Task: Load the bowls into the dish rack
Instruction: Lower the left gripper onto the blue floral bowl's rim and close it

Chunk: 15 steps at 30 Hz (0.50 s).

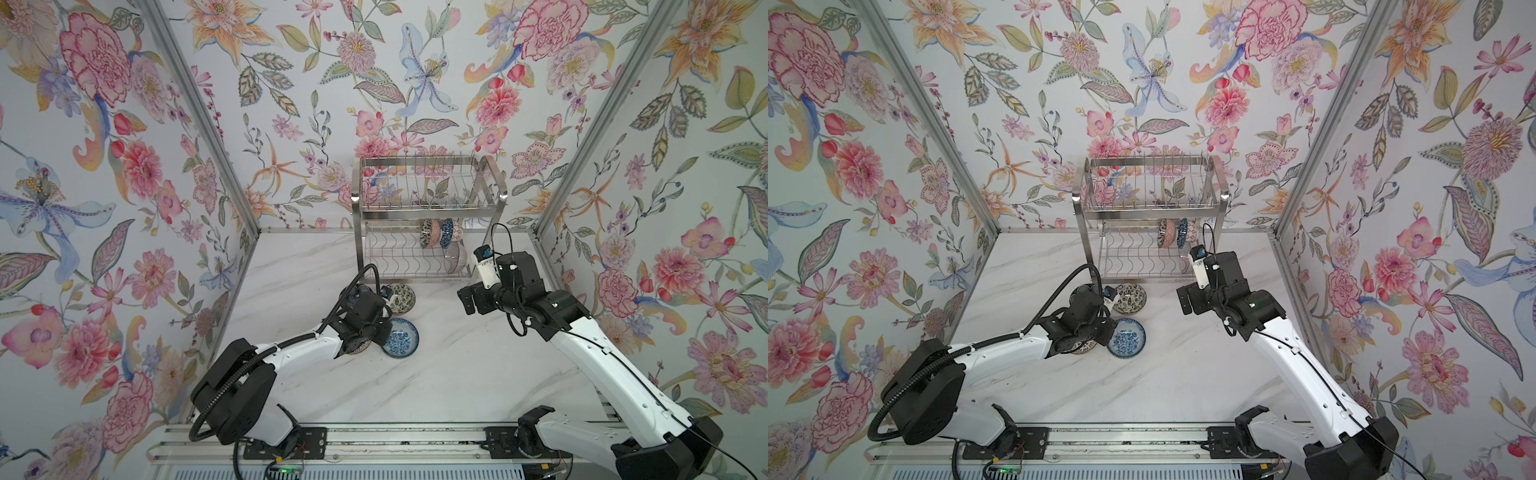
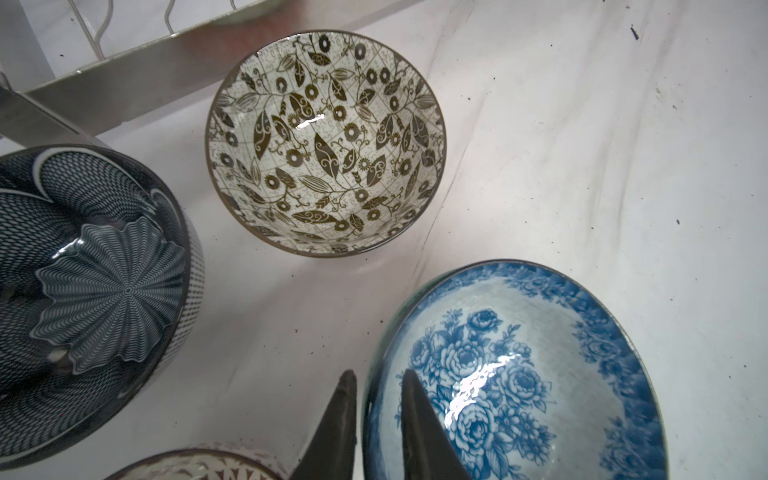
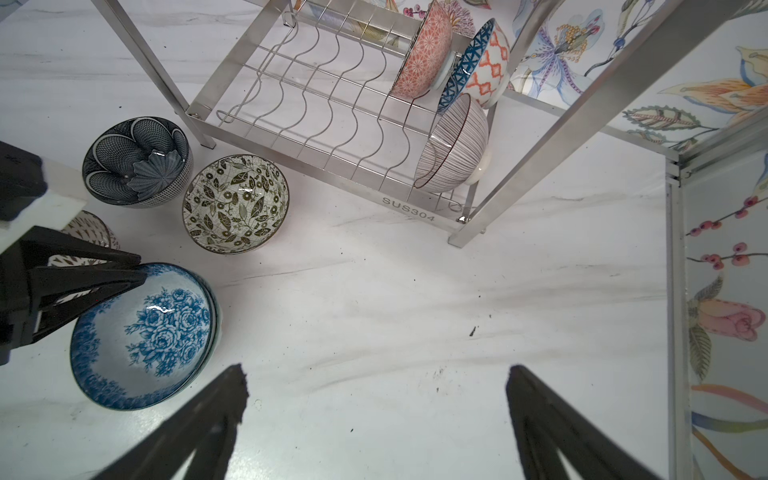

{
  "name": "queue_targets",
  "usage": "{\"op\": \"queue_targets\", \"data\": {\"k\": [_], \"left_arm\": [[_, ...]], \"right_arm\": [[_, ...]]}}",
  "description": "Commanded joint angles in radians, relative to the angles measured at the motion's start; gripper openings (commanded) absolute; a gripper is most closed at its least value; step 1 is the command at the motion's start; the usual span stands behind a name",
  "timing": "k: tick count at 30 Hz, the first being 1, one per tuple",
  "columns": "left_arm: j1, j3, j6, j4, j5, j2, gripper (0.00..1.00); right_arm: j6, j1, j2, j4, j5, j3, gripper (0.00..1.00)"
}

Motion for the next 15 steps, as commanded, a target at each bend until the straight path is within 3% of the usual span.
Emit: {"op": "queue_targets", "data": {"k": [1, 15], "left_arm": [[0.001, -0.014, 0.015, -0.022, 0.011, 0.006, 0.22], [0.003, -0.022, 0.02, -0.029, 0.006, -0.003, 0.13]], "right_arm": [[0.005, 0.01, 0.005, 0.011, 0.015, 0.013, 0.99], [0.002, 0.013, 0.004, 0.011, 0.023, 0.016, 0.99]]}}
